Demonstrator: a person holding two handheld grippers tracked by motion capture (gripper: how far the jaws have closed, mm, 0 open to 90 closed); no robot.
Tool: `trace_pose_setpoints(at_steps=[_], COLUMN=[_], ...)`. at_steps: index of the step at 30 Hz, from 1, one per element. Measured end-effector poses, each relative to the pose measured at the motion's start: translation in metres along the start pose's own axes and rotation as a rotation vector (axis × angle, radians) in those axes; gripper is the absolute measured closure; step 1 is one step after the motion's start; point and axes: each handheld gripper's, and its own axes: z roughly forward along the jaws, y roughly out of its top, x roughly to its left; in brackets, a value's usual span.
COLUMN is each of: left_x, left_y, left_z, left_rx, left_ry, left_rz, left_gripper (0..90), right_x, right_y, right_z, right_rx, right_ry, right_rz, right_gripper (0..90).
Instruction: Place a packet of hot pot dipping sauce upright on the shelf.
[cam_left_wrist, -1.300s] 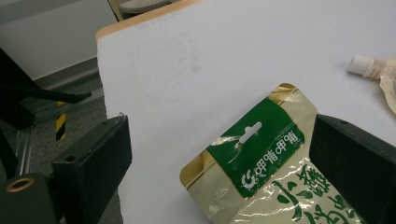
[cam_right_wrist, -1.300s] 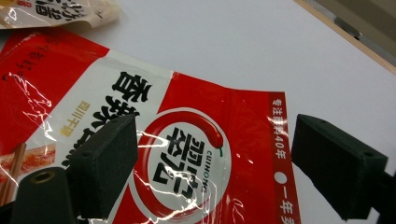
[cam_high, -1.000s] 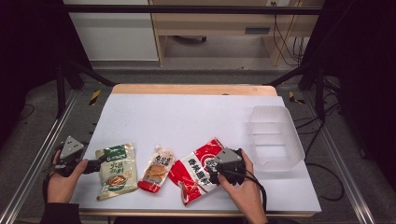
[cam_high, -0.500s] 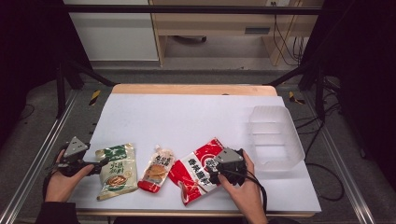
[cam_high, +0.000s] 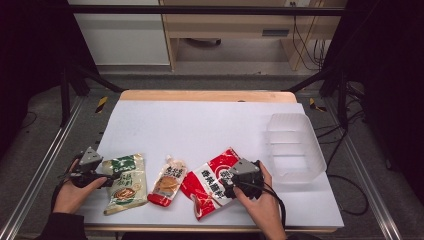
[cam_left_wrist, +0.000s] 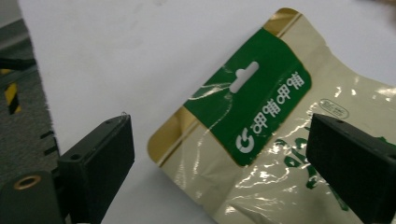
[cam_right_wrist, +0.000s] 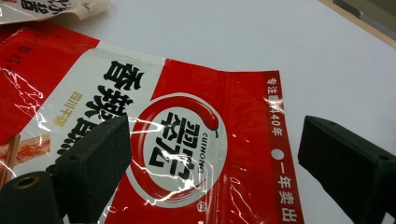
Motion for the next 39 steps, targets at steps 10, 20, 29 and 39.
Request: trace_pose_setpoints(at_steps=[10, 20, 29, 39], left_x=[-0.003, -0.014, -0.005, -0.002], left_y=[0.0, -0.005, -0.01, -0.011], left_z=[-0.014, -0.031, -0.023, -0.02], left_rx=[-0.043, -0.037, -0.002, 0.024], left_ry=[-0.04, -0.097, -0.137, -0.129], left_rz=[-0.021, -0.013, 0.013, 0.03], left_gripper=[17.6, 28.9, 39.0, 60.4], right_x=[-0.002, -0.002, -0.001, 0.0], right_y=[-0.001, -0.001, -0.001, 0.0], right_z=[0.001, 0.002, 0.005, 0.005], right_rx=[0.008, 0.02, 0.029, 0.031], right_ry=[-0.008, -0.005, -0.003, 0.001], right_rz=[0.005, -0.006, -0.016, -0.019], right_gripper=[10.3, 9.9, 9.8, 9.6])
